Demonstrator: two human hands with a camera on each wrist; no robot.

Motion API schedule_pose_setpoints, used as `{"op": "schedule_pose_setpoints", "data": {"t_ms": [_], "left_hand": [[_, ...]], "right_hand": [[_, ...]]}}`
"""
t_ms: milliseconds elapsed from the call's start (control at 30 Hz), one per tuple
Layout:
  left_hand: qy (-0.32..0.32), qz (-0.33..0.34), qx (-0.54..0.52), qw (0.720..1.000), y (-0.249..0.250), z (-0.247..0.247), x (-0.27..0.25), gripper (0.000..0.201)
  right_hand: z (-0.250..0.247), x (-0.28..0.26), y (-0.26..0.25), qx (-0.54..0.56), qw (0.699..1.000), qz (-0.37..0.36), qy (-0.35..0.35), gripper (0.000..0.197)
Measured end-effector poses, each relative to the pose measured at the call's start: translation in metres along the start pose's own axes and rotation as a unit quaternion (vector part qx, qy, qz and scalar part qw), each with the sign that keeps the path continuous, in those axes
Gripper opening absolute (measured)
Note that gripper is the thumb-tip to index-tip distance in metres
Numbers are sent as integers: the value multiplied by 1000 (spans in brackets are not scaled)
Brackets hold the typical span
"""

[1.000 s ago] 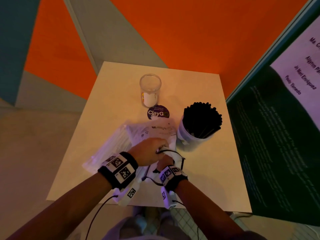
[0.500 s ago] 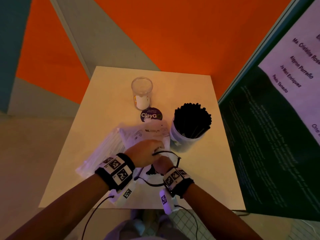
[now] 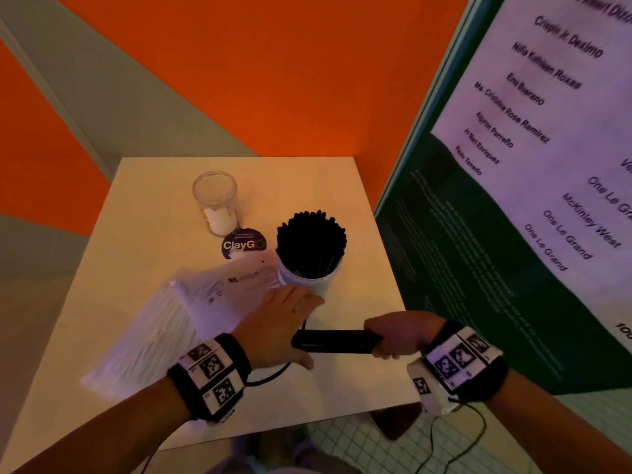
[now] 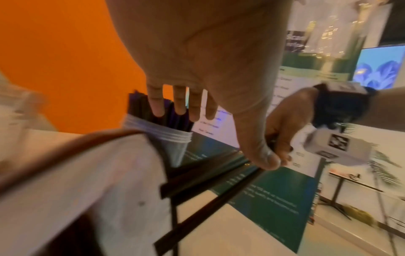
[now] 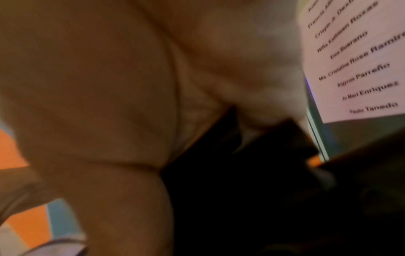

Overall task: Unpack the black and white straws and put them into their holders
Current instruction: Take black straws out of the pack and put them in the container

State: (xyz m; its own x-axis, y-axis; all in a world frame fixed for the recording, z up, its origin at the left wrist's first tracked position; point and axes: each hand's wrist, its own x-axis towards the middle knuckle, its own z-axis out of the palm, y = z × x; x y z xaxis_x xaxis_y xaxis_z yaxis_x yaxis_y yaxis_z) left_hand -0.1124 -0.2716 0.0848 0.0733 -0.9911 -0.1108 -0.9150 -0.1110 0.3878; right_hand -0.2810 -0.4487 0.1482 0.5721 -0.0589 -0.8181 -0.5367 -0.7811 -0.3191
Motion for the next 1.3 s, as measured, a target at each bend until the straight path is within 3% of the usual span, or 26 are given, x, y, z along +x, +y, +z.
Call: {"op": "schedule_pose_setpoints", "data": {"t_ms": [100,167,300,367,500,633,700,767,833,967,1067,1167,1300], "left_hand": [[2,45,37,998,28,4,21,101],[-23,23,25,999,37,1,31,89],[-28,-20,-8,999,28,-11,29,15],[-35,-57,-22,998,14,-16,22,2],[15,-80,-3,997,-6,-24,12,7],[40,-49,-30,998,0,-26,19,20],[37,-60,-63,996,2,-26,20,18],[49,-84,-138,986,1,-27,20,21],[78,-86,-210,971,2,-28,23,23],[98,-81,-335,934,16,-34,46,16],[105,-94,-368,919,15,-40,57,67],[171,-101,-267,943,-2,-41,54,85],[220,-104,-160,957,-31,-32,40,84]], "right_hand": [[-13,-11,-4,-32,998,-40,20,15],[-17,-11,-8,-35,996,-73,36,14],[-21,-2,-6,8,987,-129,92,19],[-22,3,0,110,966,-168,164,28],[-17,13,2,362,838,-226,339,56],[-6,31,-28,456,780,-251,346,76],[-7,32,-35,517,723,-291,354,77],[-8,32,-33,591,635,-344,360,68],[-9,32,-36,621,588,-380,354,53],[-17,35,-52,602,590,-407,352,45],[-42,24,-52,562,614,-385,399,40],[-68,15,-40,541,618,-361,441,37],[-92,18,-33,507,616,-339,498,38]]}}
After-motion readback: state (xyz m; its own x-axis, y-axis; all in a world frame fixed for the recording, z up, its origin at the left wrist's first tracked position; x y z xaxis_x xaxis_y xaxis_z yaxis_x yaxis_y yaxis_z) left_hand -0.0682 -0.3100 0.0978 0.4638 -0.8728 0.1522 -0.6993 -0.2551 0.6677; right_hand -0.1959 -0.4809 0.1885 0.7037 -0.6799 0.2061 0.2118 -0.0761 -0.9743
